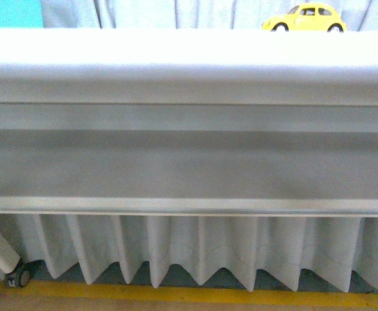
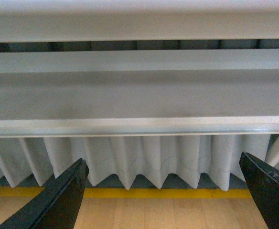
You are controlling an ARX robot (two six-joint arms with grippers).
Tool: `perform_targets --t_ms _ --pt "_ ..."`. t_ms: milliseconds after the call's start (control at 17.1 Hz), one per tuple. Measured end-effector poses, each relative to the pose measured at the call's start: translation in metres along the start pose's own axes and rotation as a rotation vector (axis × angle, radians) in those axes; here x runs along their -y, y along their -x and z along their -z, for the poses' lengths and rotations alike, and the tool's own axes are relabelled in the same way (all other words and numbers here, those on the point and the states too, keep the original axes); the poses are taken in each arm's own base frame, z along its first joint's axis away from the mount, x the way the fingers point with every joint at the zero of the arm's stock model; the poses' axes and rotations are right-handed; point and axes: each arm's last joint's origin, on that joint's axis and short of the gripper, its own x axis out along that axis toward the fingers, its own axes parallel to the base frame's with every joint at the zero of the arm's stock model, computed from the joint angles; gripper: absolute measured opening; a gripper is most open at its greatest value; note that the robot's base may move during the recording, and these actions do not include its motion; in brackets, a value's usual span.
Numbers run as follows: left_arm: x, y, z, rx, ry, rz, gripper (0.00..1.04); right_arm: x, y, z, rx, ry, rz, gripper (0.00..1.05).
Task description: Wind up and store yellow beetle toy
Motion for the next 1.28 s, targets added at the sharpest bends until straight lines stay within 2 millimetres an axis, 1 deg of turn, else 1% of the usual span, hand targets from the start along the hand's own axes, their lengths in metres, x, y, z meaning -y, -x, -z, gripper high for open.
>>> perform_targets --t_ms 1285 --pt "0.0000 0.0000 -0.0002 0.002 0.001 -0.002 0.98 0.0000 0.0000 -0.0002 0.002 0.000 0.000 0.98"
